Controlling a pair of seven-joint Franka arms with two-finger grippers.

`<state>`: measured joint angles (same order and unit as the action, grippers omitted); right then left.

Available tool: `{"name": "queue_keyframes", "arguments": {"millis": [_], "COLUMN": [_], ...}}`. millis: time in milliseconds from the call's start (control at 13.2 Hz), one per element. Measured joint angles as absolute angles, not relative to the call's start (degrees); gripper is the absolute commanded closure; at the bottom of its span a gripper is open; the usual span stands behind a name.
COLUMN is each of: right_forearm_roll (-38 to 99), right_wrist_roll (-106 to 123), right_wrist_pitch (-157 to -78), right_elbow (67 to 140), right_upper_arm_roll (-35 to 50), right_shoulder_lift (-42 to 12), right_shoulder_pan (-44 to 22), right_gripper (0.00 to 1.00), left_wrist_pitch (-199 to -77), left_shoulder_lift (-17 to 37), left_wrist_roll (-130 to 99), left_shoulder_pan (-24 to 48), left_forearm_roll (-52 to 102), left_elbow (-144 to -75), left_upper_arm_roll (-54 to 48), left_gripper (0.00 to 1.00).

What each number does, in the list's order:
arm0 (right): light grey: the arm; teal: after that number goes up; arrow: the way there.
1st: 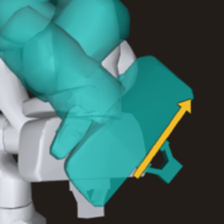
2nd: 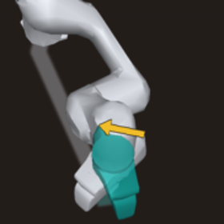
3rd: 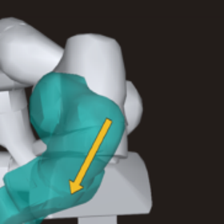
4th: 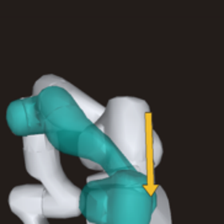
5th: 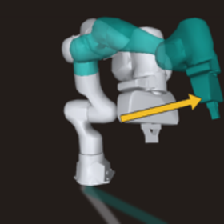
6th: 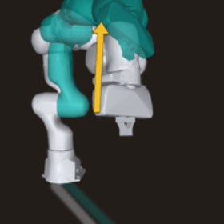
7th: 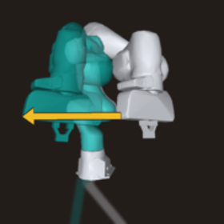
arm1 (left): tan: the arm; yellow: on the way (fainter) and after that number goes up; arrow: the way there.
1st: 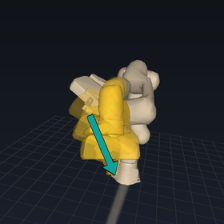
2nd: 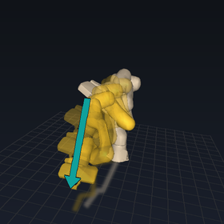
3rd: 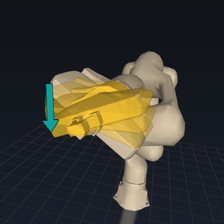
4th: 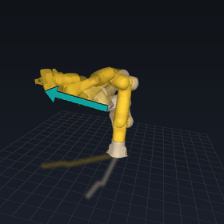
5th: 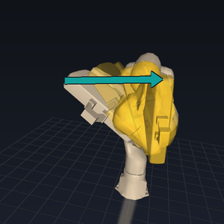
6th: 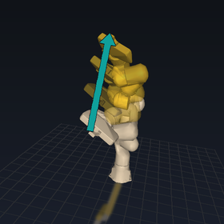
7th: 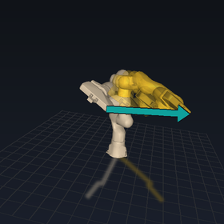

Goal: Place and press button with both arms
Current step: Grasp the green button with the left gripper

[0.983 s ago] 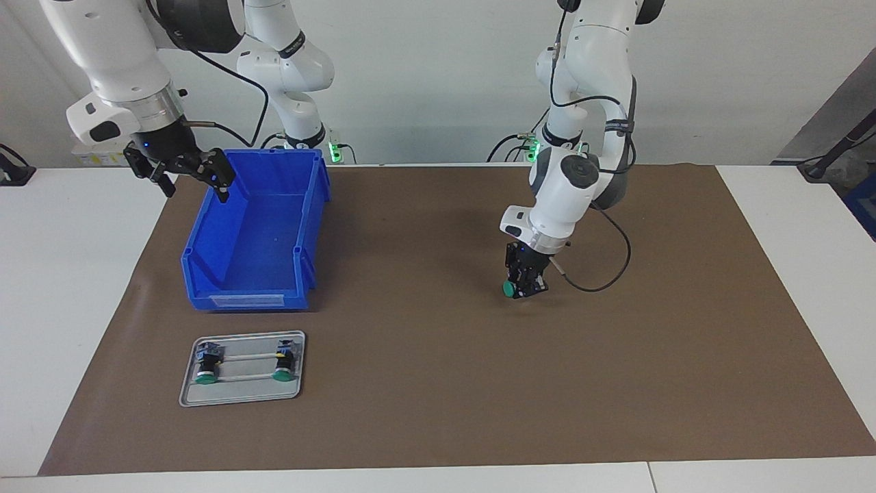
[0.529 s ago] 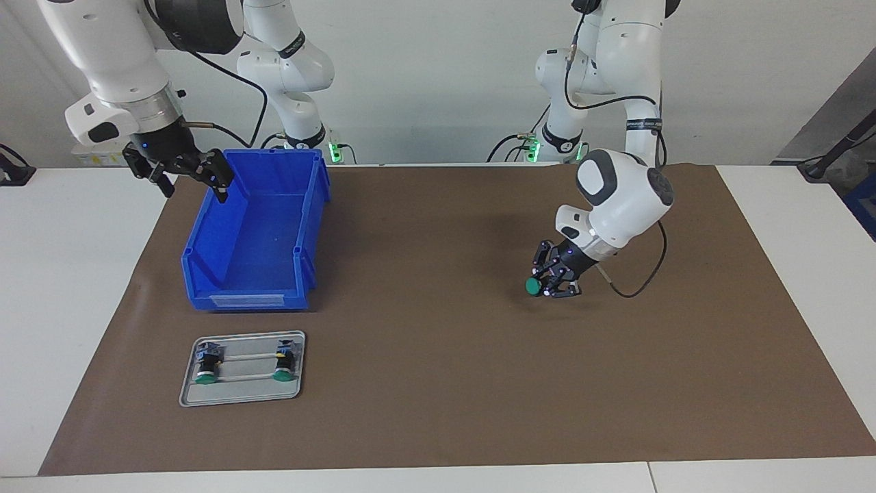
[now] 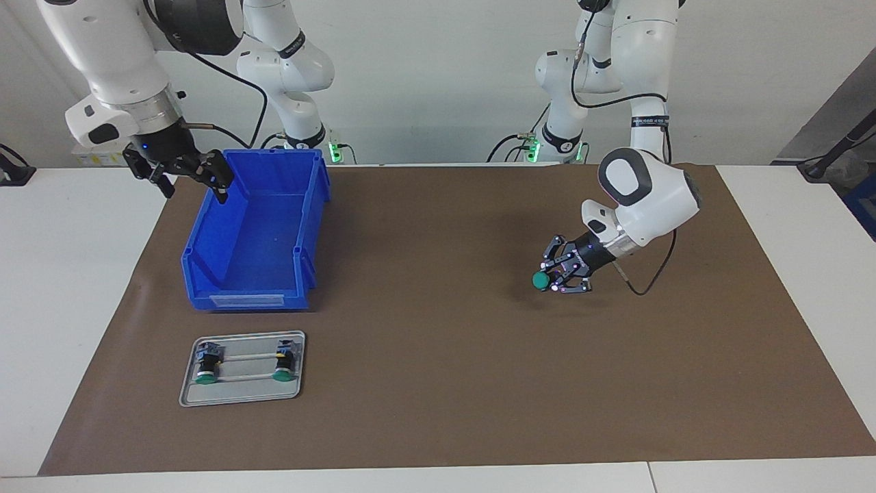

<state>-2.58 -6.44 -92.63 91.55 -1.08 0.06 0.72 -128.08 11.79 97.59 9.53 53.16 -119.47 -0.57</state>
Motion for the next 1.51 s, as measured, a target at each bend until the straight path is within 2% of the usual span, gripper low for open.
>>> {"name": "queue_keyframes", "arguments": {"millis": [302,1134,1512], "right_forearm_roll": [-2.6,-2.6,-2.6], "right_wrist_roll": [-6.4,-6.4,-6.4], "right_wrist_pitch": [-92.6,-92.6,-92.6], "right_elbow": [91.6,91.6,91.6], "right_upper_arm_roll": [-6.2,-6.4,-6.4], "right_shoulder_lift": [0.0,0.0,0.0], "right_shoulder_pan": [-3.6,-4.8,-4.8], "right_gripper": [0.00,0.00,0.00], "left_wrist_pitch": [-122.9,-109.6,-106.7], "left_shoulder_lift": [9.5,9.2,11.0], "left_wrist_roll": [107.1,129.9,136.3], "left_shoulder_pan": [5.1,-3.4,-3.8], "left_forearm_roll": [58.3,79.9,87.3], "left_elbow": [-123.7,-131.2,-132.5], "left_upper_arm_roll": [-0.4,-0.3,-0.6], "left_gripper": [0.77,0.81,0.81]}}
